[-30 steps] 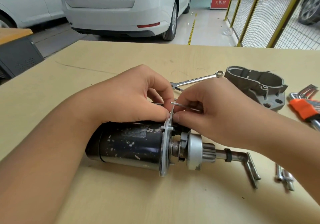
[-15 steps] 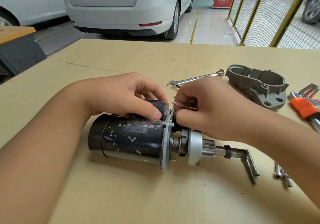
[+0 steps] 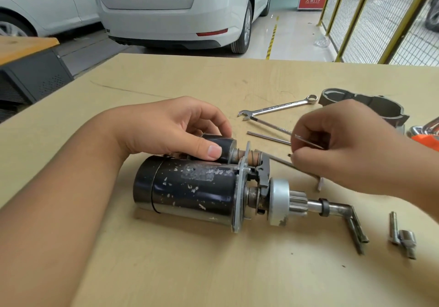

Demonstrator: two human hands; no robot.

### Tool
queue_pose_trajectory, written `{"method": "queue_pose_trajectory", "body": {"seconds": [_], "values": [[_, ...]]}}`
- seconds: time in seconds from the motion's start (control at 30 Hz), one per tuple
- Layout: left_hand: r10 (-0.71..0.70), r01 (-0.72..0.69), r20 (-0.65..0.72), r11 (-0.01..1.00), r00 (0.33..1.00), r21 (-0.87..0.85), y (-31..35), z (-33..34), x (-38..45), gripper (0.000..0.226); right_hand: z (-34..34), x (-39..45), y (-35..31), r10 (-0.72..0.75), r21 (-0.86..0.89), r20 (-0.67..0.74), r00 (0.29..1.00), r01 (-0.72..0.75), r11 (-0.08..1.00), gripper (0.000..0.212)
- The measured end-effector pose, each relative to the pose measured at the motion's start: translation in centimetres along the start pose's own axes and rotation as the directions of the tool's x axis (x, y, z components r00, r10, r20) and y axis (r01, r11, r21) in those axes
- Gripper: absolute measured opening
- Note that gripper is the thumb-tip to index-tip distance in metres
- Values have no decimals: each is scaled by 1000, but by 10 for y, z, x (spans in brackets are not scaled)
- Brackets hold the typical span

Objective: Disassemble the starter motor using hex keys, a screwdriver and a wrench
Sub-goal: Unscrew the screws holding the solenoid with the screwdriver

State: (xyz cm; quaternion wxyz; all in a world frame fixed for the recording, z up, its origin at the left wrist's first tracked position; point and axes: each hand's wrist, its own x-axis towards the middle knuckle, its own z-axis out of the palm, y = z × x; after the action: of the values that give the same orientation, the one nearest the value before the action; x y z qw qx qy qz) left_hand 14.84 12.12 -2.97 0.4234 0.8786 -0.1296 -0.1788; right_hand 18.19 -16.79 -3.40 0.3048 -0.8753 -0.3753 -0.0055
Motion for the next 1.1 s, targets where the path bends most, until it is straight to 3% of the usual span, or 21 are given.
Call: {"method": "queue_pose_trajectory", "body": {"seconds": [0.17,0.6,0.7,0.8,0.97,1.03,1.1], "values": [[-4,4,-5,1000,1000,-2,-4,-6,-3,42,5,-5,3,51,-145,134,990,-31,989,13],[-20,16,65,998,998,60,-7,-13,-7,50,5,-4,7,104,-212,215,971,-58,976,16],[-13,9,60,998,998,55,-8,-13,-8,46,-1,-2,1,107,25,142,984,-111,993,34],[-17,15,56,999,998,41,-9,-15,-9,46,-6,-4,-11,150,292,151,977,-190,937,58],[-12,11,38,1000,999,24,-9,-15,-10,49,3,-16,-30,115,164,326,938,-176,970,109],[-14,13,16,1000,1000,8,-10,-16,-10,51,7,-17,-31,135,89,336,932,-174,981,119],[-16,16,3,1000,1000,0,-11,-18,-10,53,9,-16,-30,170,127,353,920,-227,966,122]]}}
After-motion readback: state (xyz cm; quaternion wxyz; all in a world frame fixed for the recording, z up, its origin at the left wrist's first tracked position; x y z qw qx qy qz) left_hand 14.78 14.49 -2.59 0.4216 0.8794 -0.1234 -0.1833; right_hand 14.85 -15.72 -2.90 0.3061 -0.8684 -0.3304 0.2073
